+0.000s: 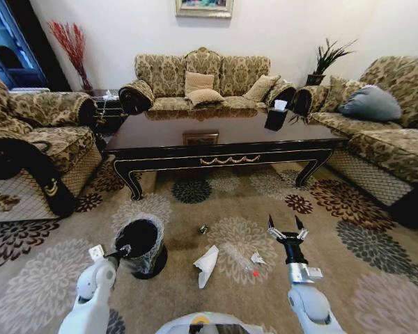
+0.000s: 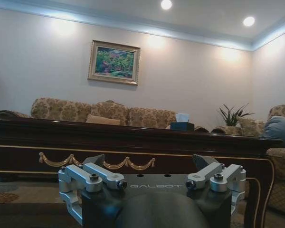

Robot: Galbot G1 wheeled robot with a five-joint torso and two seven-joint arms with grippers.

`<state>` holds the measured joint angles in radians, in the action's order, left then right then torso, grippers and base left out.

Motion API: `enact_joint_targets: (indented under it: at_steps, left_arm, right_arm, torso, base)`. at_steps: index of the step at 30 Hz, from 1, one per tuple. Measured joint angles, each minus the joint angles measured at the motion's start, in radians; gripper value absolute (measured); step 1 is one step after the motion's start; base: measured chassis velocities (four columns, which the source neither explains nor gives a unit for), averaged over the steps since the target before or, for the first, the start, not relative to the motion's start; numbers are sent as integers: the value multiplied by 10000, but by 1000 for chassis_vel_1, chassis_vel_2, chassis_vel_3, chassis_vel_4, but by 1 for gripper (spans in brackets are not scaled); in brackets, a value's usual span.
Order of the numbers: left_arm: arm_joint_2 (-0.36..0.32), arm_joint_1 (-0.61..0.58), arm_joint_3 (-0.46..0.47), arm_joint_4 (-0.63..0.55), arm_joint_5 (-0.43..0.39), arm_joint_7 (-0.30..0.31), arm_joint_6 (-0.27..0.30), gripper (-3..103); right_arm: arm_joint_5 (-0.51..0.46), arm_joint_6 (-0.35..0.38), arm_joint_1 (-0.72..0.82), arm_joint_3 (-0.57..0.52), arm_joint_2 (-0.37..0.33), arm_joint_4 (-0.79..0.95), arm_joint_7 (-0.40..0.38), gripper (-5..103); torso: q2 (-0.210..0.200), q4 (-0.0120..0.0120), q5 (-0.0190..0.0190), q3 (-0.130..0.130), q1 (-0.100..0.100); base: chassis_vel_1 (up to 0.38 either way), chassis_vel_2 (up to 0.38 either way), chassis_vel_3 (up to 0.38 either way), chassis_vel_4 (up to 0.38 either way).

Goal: Move to the front of the table and pick up the trash from the floor, then place it into the trash bin.

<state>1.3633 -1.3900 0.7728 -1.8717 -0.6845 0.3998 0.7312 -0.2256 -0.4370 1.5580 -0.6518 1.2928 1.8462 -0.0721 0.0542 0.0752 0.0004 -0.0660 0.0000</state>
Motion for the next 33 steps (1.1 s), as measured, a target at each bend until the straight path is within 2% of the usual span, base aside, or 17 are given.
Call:
enact_joint_targets:
  at_steps: [2,5,8,9,10,11,13,15,18,20,22,24,26,29,31,33]
  left_arm:
    - [-17,-24,46,17,13,12,-3,36]
    - [-48,-63,76,11,18,-1,-3,30]
    - [-125,-166,173,-38,80,-44,1,15]
    - [-125,-166,173,-38,80,-44,1,15]
    - [-169,-221,224,-67,102,-101,12,9]
    - [-202,-262,263,-91,133,-123,27,9]
    - [-270,-382,375,-171,145,-200,63,2]
    - [-281,-407,397,-193,145,-209,65,2]
    - [-359,-644,642,-580,158,-270,75,2]
    - [-374,-726,728,-720,156,-285,75,2]
    - [-389,-983,995,-1167,117,-348,73,2]
    - [-370,-1258,1253,-1620,24,-366,71,2]
    - [-350,-1368,1347,-1788,-22,-382,71,2]
    - [-245,-1877,1884,-2723,-320,-455,72,2]
    - [-238,-1935,1952,-2834,-355,-458,71,2]
    - [-192,-2140,2201,-3218,-453,-474,56,2]
  right_arm:
    - [1,17,-29,4,17,0,-200,100]
    - [-45,83,-71,23,14,0,-331,100]
    - [-87,283,-178,63,-54,-1,-590,100]
    - [-87,283,-178,63,-54,-1,-590,100]
    - [-116,409,-231,106,-96,-19,-735,100]
    - [-128,520,-274,143,-133,-54,-854,100]
    - [-98,797,-428,253,-249,-201,-1098,100]
    - [-89,859,-465,275,-273,-230,-1129,100]
    - [-191,1831,-864,649,-576,-365,-1402,100]
    - [-265,2057,-991,763,-688,-399,-1458,100]
    - [-477,2734,-1382,1139,-1221,-585,-1450,100]
    - [-640,3332,-1671,1473,-1748,-839,-1297,100]
    - [-732,3540,-1778,1607,-1944,-950,-1208,100]
    - [-1242,4760,-2299,2319,-2737,-1684,-762,100]
    - [-1306,4935,-2360,2433,-2857,-1813,-640,100]
    - [-1394,5256,-2574,2809,-3177,-2373,-159,100]
  torso:
    - [0,0,0,0,0]
    - [0,2,-3,0,0]
    - [0,0,-6,-1,0]
    - [0,0,-6,-1,0]
    - [0,0,-8,-1,0]
    - [0,2,-8,-2,0]
    - [-1,2,-10,-2,0]
    - [-1,1,-11,-2,0]
    - [-1,0,-6,-3,0]
    - [-1,-1,-6,-4,0]
    - [-2,-1,-4,-3,0]
    - [-1,-1,-4,-3,0]
    - [-1,0,-3,-3,0]
    - [-1,-2,-1,-3,0]
    - [-1,-2,2,-3,0]
    - [-1,2,-3,-1,0]
  base:
    - [0,0,0,0]
    - [0,0,0,0]
    - [0,0,0,0]
    - [0,0,0,0]
    - [0,0,0,0]
    - [0,0,0,0]
    - [0,0,0,0]
    - [0,0,0,0]
    - [0,0,0,0]
    - [0,0,0,0]
    - [0,0,0,0]
    - [0,0,0,0]
    - [0,0,0,0]
    - [0,0,0,0]
    - [0,0,0,0]
    - [0,0,0,0]
